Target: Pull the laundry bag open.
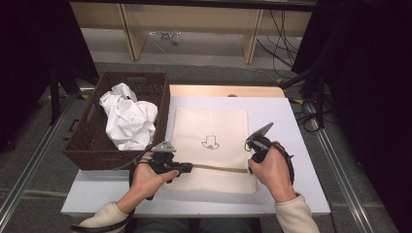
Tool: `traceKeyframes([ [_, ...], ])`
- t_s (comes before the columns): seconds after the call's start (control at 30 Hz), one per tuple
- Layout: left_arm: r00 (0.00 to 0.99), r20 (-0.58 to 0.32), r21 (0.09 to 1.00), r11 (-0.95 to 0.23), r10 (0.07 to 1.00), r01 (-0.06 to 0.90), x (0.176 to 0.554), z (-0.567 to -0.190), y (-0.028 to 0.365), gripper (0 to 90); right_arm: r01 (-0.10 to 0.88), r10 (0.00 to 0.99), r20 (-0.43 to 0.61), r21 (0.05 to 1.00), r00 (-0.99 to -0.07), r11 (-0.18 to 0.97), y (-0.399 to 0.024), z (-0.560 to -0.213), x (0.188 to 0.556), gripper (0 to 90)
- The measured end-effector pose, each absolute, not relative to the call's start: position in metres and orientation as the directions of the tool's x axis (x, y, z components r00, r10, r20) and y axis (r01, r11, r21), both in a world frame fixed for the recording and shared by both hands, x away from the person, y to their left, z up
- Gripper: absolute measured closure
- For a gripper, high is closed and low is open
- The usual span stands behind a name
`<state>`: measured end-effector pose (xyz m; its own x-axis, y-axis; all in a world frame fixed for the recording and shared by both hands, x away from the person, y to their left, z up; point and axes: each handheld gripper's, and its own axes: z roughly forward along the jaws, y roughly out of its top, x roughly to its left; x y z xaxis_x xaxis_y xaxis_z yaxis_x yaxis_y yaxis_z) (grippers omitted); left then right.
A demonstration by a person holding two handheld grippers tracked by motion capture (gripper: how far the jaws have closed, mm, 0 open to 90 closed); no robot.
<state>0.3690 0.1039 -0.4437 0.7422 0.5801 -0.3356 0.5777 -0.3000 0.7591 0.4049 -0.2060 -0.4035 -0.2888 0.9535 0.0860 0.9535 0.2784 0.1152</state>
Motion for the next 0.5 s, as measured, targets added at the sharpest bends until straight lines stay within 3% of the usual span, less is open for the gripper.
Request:
traceKeyframes([
  [0.5, 0.731, -0.338, 0.755, -0.292, 0.593, 0.586, 0.3679, -0.4447, 0.1095, 86.9, 0.959, 0.957, 0.098, 0.109, -0.273, 0.263, -0.2043, -0.4035, 0.4041, 84.7],
])
